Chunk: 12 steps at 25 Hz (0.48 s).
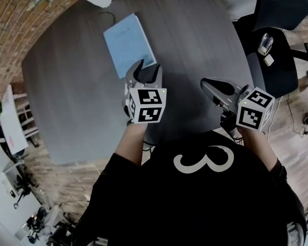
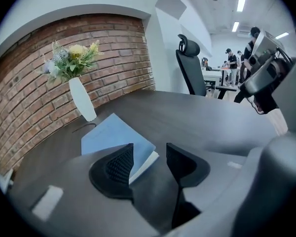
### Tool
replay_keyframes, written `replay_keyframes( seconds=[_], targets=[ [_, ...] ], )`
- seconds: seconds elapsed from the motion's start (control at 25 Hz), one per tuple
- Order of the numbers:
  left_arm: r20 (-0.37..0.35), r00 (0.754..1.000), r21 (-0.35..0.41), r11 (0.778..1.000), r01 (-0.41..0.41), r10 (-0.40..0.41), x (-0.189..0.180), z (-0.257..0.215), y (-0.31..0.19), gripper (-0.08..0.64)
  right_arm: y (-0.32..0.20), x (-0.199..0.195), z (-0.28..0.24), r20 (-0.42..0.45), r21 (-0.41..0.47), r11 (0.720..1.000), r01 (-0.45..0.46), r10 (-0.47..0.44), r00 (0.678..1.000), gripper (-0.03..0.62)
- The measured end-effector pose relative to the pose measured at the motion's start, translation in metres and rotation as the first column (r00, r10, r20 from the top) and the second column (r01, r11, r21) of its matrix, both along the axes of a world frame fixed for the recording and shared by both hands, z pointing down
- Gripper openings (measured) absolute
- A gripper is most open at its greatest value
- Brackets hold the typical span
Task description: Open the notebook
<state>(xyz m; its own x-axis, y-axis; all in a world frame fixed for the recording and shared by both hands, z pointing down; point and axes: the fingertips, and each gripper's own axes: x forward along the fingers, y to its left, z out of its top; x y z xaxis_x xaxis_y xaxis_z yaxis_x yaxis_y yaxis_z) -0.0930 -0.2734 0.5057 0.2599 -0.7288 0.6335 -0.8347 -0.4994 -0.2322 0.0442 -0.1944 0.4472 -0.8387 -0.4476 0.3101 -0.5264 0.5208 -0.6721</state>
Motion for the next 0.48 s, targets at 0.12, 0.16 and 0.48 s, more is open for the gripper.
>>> replay_keyframes(
  seconds=[0.12,0.16,0.48],
  targets=[
    [0.033,0.999,0.003,1.0,0.018,-0.018,-0.002,0.006,-0.005,0.229,-0.004,0.002,0.002,0.004,-0.002,1.0,0.016,-0.016,1.0,0.002],
    [0.039,0.999,0.002,1.0,0.024,-0.024,-0.002,0.007,-0.006,0.229,-0.005,0.003,0.002,0.004,-0.001,1.0,0.021,-0.021,1.0,0.002],
    [0.095,0.994,0.027,0.999,0.043,-0.045,0.0,0.015,-0.015,0.225,-0.012,0.014,0.007,0.0,-0.002,0.999,0.053,-0.053,0.999,0.002]
  ],
)
